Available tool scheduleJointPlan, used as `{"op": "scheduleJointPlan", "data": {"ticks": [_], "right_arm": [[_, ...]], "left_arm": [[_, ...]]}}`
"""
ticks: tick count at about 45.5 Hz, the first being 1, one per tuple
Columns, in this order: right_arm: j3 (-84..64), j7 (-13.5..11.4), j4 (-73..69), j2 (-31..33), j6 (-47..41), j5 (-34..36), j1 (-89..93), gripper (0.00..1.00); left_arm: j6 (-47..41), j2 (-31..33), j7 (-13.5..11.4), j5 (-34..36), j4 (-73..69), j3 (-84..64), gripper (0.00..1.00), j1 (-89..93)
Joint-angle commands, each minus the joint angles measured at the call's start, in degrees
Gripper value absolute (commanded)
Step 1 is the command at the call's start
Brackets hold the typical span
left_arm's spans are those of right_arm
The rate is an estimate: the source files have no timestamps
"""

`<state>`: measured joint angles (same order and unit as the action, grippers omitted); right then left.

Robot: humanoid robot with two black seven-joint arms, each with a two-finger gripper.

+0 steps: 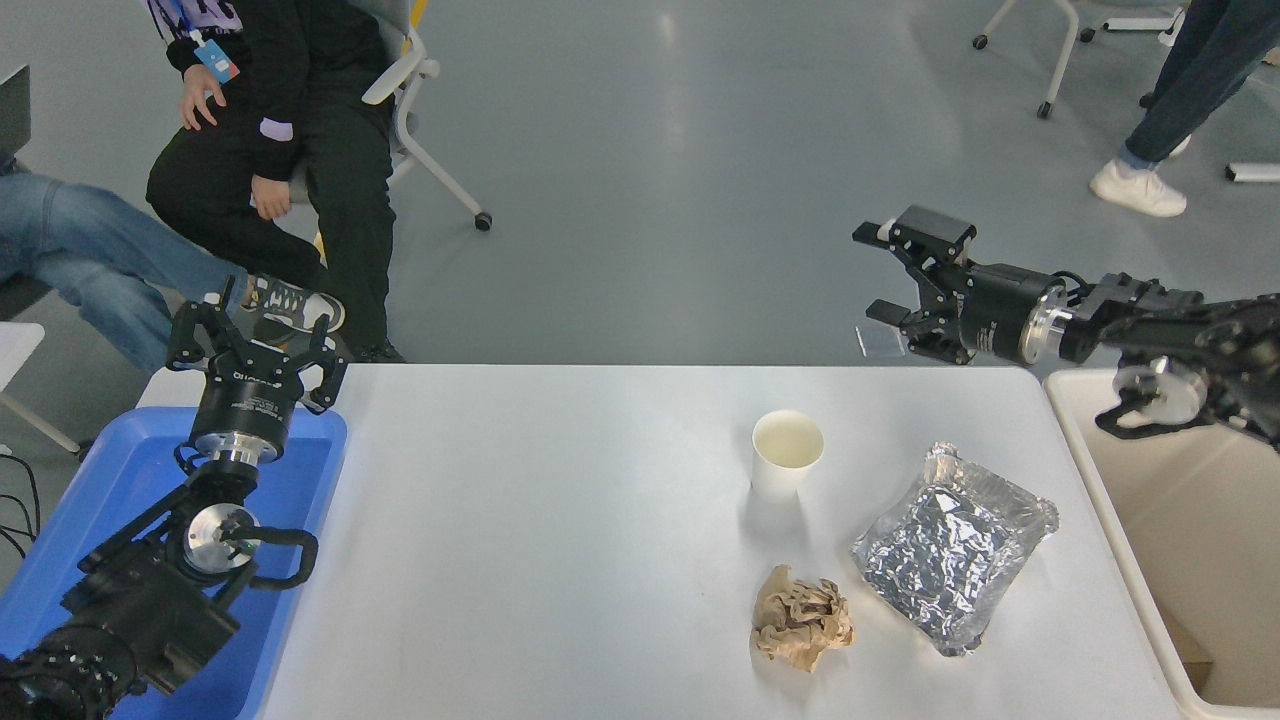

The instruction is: Pick up paper cup place in dustbin

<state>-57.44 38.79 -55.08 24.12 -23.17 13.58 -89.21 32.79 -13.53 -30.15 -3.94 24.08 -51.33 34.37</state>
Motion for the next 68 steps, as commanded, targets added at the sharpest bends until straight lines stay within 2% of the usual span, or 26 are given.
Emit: {"op": "scheduleJointPlan", "data": {"ticks": [1,3,5,11,14,17,20,34,62,68], "right_arm": [[-13.57,-2.22,-3.28,-6.63,-6.97,-2.59,-10.45,1.0],[-14.28,-4.33,-3.45,-7.33,-9.51,-3.91,-12.55,1.0],[-14.81,-7.49,-3.8,-7.86,-12.24,-5.58,-15.19,1.0],[-14.81,-19.18,-5.73,-9.71,-17.61,-11.38,-22.66,1.0],[-15.07,-24.01,-7.14,-11.72,-18.14,-13.66,-26.53,1.0],[-15.69,-27.53,-8.89,-14.45,-18.49,-15.6,-29.43,1.0],[-16.21,-29.56,-10.3,-16.65,-19.19,-16.66,-32.07,1.0],[-15.69,-29.83,-16.37,-24.03,-21.83,-17.28,-39.63,1.0],[-14.28,-29.83,-15.32,-24.12,-21.83,-16.22,-38.14,1.0],[-13.49,-29.83,-12.6,-24.12,-19.2,-16.13,-35.25,1.0]], "left_arm": [[-0.01,-0.01,0.0,-0.01,0.0,0.0,0.99,0.0],[-0.01,-0.01,0.0,-0.01,0.0,0.08,0.99,0.0],[-0.01,-0.01,0.0,-0.01,0.0,0.08,0.99,0.0],[-0.01,-0.01,0.0,-0.01,0.0,0.09,0.99,0.0],[-0.01,0.08,0.0,-0.01,0.0,0.09,0.99,0.0],[-0.01,0.08,0.0,-0.01,0.0,0.09,0.99,0.0],[-0.01,0.08,0.0,-0.01,0.0,0.09,0.99,0.0],[-0.01,0.08,0.0,-0.01,0.0,0.09,0.99,0.0],[-0.01,-0.01,0.0,-0.01,0.0,0.08,0.99,0.0],[-0.01,-0.01,0.0,-0.01,0.0,0.09,0.99,0.0]]}}
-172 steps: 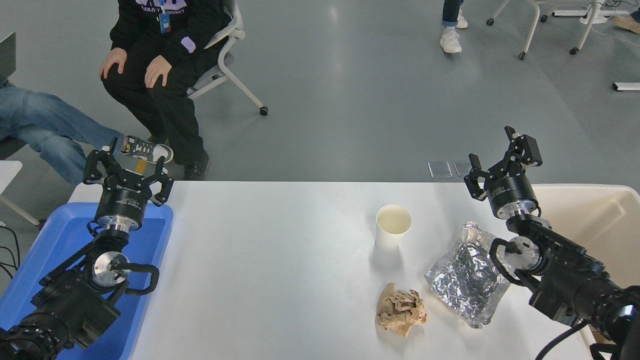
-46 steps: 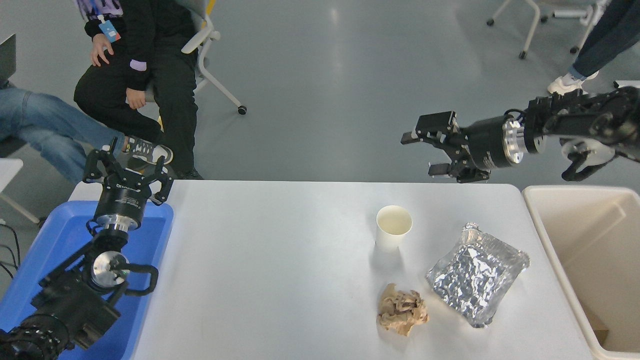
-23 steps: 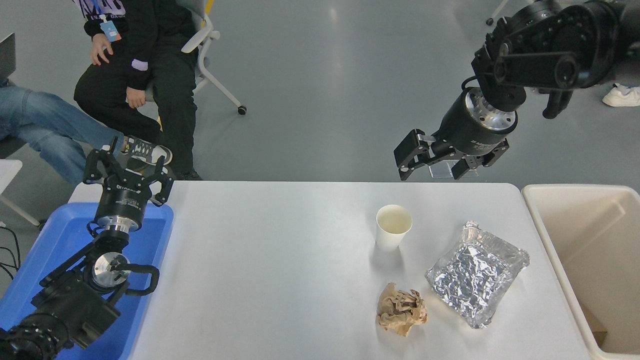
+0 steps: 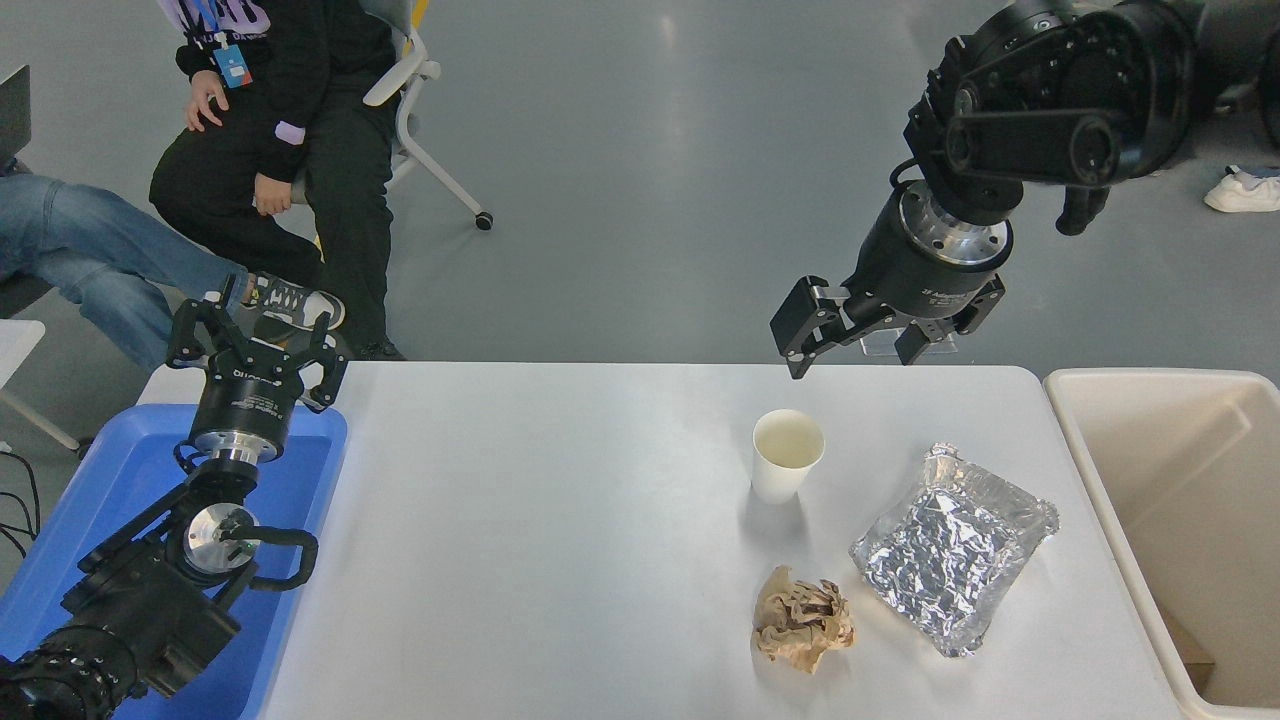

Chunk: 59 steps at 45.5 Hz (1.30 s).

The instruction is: Pick up paper cup place in dustbin

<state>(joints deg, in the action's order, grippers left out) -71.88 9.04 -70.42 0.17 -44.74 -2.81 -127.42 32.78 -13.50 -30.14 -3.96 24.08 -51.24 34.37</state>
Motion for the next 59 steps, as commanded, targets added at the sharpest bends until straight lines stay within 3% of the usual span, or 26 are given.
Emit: {"op": "scheduleJointPlan", "data": {"ticks": [1,20,35,48,59], "right_arm": [[0.95,-0.07,3.44,-0.17,3.16,0.26,3.84,1.0],[4.2,-0.33,10.91,-0.17,22.41,0.26,20.71,0.98],[4.12,-0.6,23.92,-0.17,24.26,0.26,35.04,0.98],[3.5,-0.69,26.47,-0.17,32.26,0.26,44.09,0.94],[3.59,-0.69,26.83,-0.17,33.14,0.44,45.42,0.94]], "left_arm": [[0.0,0.05,0.0,0.0,0.0,0.0,0.99,0.0],[0.0,-0.04,0.0,0.0,0.0,-0.09,0.99,0.0],[0.0,-0.04,0.0,0.0,0.0,-0.09,0.99,0.0],[0.09,-0.04,0.0,0.0,0.0,0.0,0.99,0.0],[0.09,-0.04,0.0,0.0,0.0,-0.09,0.99,0.0]]}}
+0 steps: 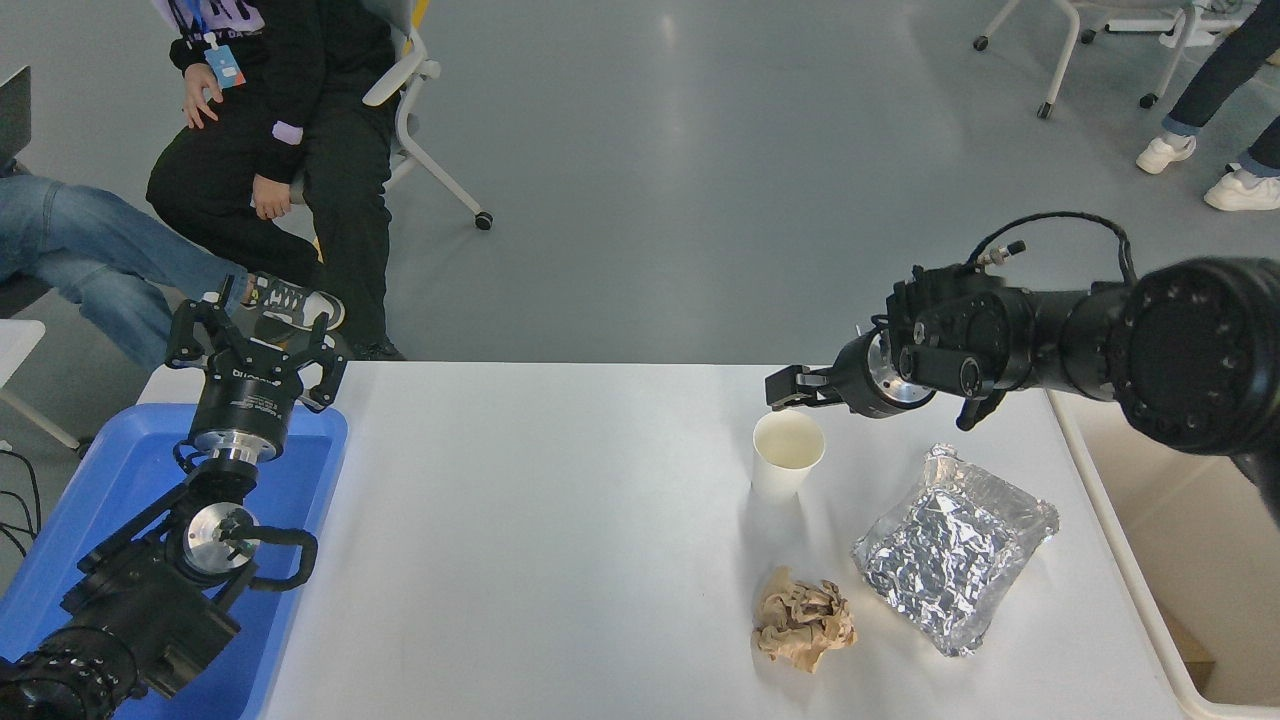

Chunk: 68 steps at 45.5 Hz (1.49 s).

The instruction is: Pick up paper cup place in dustbin

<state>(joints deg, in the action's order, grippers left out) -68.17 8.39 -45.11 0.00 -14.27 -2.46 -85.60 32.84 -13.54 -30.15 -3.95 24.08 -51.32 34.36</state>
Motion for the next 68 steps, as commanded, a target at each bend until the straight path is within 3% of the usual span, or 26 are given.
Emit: {"op": "scheduleJointPlan", "data": {"ticks": [1,10,25,34,38,42,50,53,68], "right_arm": [[-0.12,-0.04,1.61,0.0,2.85,0.0,3.77,0.94],[0.5,0.05,2.13,0.0,3.11,0.0,5.27,0.93],[0.85,-0.04,2.49,0.0,4.08,0.0,6.59,0.73],[0.85,-0.04,2.31,0.0,3.99,0.18,7.11,0.45],[0.85,0.05,2.22,0.0,3.9,1.05,7.2,0.36],[0.85,0.05,2.14,0.0,3.82,2.37,7.2,0.33],[1.03,0.05,1.7,0.0,3.29,2.81,7.29,0.07],[1.2,-0.04,1.7,0.0,3.2,3.43,7.29,0.02],[1.9,-0.04,1.43,0.0,2.41,6.68,6.5,0.0]], "left_arm": [[0.04,0.0,0.0,-0.01,0.0,-0.01,0.99,0.0],[-0.05,0.0,0.0,-0.01,0.0,-0.01,0.99,0.0],[-0.05,0.0,0.0,-0.01,0.0,-0.01,0.99,0.0],[-0.05,0.0,0.0,-0.01,0.0,-0.01,0.99,0.0],[-0.05,0.0,0.0,-0.01,0.0,-0.01,0.99,0.0],[-0.05,0.0,0.0,-0.01,0.0,-0.01,0.99,0.0],[-0.05,0.0,0.0,-0.01,0.0,-0.01,0.99,0.0],[-0.05,0.0,0.0,-0.01,0.0,-0.01,0.99,0.0],[-0.05,0.0,0.0,-0.01,0.0,-0.01,0.99,0.0]]}}
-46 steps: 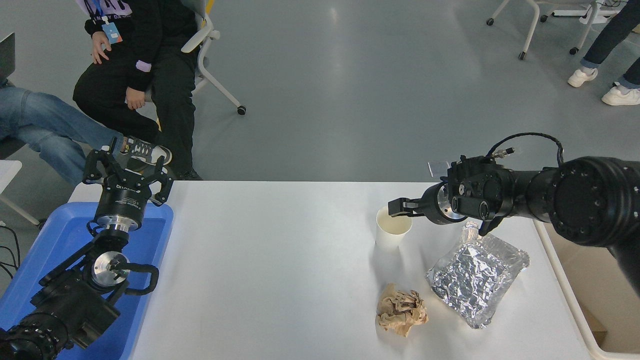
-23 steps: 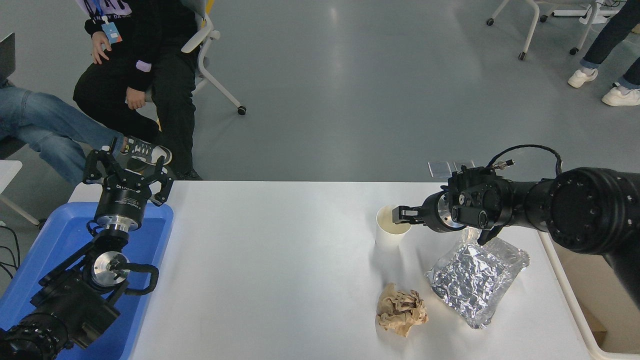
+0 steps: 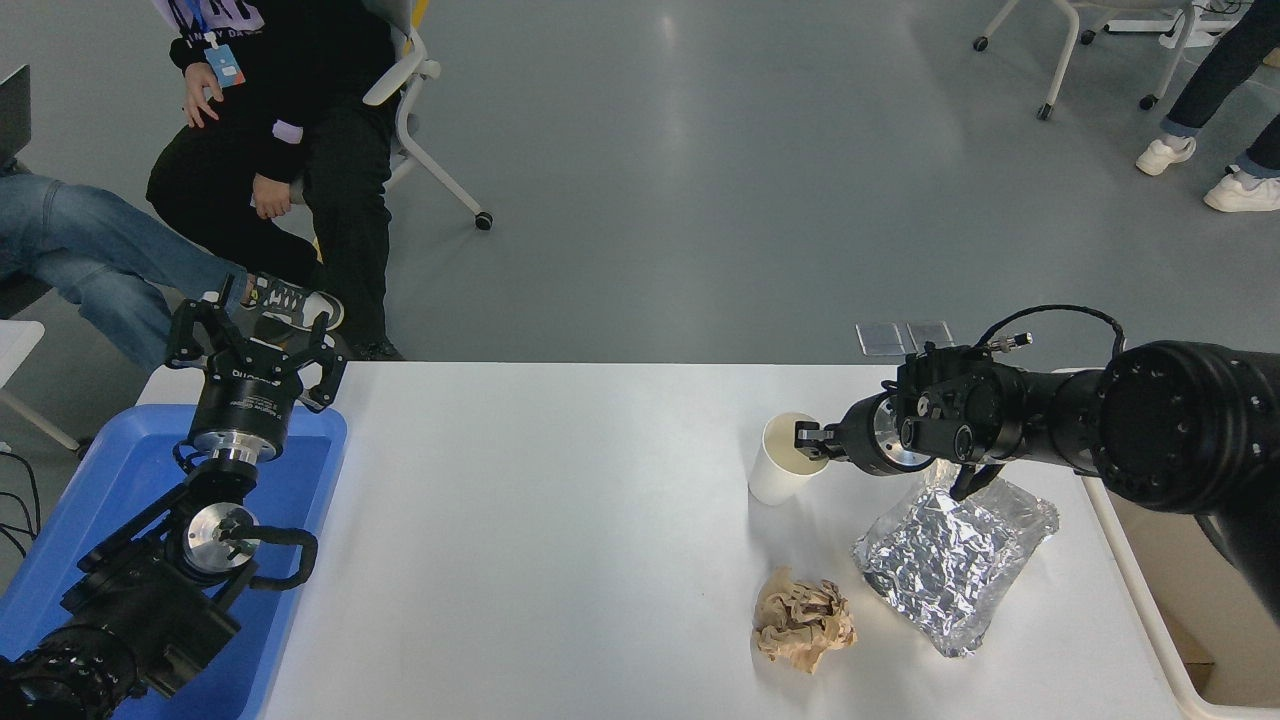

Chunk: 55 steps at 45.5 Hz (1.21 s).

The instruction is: Pick up paper cup place in dustbin

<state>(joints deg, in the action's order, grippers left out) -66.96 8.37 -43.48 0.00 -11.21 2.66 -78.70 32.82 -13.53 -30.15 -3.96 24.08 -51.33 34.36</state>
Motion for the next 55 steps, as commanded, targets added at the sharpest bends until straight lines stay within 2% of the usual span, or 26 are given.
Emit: {"op": "scheduleJointPlan", "data": {"ticks": [1,9,17,27,55], "right_arm": [[0.96,-0.02,-0.2,0.0,-0.65,1.56,-0.49,0.0],[1.31,0.42,-3.89,0.0,-7.93,1.47,-6.89,0.0],[1.05,0.51,-10.13,0.0,-19.53,1.47,-18.49,0.0],[-0.1,0.51,-13.74,3.43,-33.79,0.94,-30.01,0.0],[-1.5,0.25,-23.14,13.36,-33.79,-0.99,-51.81,0.0]], "left_arm": [[-0.04,0.0,0.0,0.0,0.0,0.0,0.99,0.0],[0.05,0.0,0.0,0.0,0.0,0.0,0.99,0.0],[-0.04,0.0,0.0,0.0,0.0,0.0,0.99,0.0],[0.05,0.0,0.0,0.0,0.0,0.0,0.99,0.0],[0.05,0.0,0.0,0.0,0.0,0.09,0.99,0.0]]}}
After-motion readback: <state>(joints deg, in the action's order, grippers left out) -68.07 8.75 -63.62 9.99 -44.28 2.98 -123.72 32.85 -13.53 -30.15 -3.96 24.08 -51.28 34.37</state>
